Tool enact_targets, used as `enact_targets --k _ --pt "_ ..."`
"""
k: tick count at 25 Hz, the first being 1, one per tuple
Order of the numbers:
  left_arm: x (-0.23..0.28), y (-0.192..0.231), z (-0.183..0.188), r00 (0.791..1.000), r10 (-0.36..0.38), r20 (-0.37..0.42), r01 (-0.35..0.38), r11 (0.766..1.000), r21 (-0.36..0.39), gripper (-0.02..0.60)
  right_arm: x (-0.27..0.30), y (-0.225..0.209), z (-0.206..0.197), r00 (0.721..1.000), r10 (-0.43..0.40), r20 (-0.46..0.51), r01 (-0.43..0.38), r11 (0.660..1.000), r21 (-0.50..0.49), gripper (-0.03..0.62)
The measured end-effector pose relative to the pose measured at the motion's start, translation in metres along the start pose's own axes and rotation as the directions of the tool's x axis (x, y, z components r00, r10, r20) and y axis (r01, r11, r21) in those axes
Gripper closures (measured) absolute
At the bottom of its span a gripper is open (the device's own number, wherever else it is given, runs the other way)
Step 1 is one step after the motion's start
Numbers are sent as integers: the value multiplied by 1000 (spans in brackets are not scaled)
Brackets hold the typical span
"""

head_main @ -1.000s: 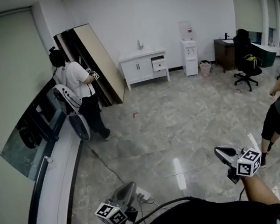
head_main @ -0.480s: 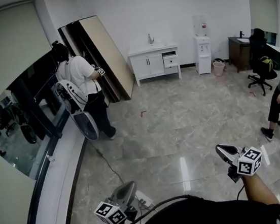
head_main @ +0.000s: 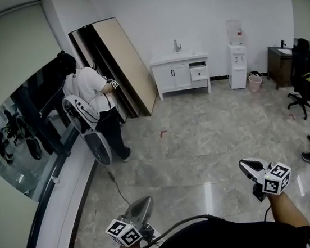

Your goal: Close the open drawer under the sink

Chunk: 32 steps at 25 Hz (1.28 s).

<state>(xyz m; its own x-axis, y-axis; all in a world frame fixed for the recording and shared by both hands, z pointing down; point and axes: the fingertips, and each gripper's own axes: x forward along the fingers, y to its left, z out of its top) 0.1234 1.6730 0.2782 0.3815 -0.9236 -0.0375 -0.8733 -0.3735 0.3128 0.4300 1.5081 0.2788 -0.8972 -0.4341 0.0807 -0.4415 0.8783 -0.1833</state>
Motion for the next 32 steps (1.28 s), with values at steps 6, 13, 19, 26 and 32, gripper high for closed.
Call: enact_targets --k 6,13,19,26,32 --pt "54 31 -3 999 -8 -36 8 1000 -23 584 24 -48 -6 1000 -19 -19 20 999 31 592" --pt "121 106 1 991 -123 -43 121 992 -48 584 79 -84 2 993 -111 -25 112 993 23 592" --pt "167 195 41 981 -185 -51 183 982 -36 584 159 -105 30 983 -185 9 185 983 12 592" --pt "196 306 78 973 -225 -56 223 974 -35 584 265 -121 55 975 -221 30 221 975 8 592" --pt "229 364 96 978 -202 -55 199 979 -51 584 335 -154 58 978 -209 -11 210 978 22 592"
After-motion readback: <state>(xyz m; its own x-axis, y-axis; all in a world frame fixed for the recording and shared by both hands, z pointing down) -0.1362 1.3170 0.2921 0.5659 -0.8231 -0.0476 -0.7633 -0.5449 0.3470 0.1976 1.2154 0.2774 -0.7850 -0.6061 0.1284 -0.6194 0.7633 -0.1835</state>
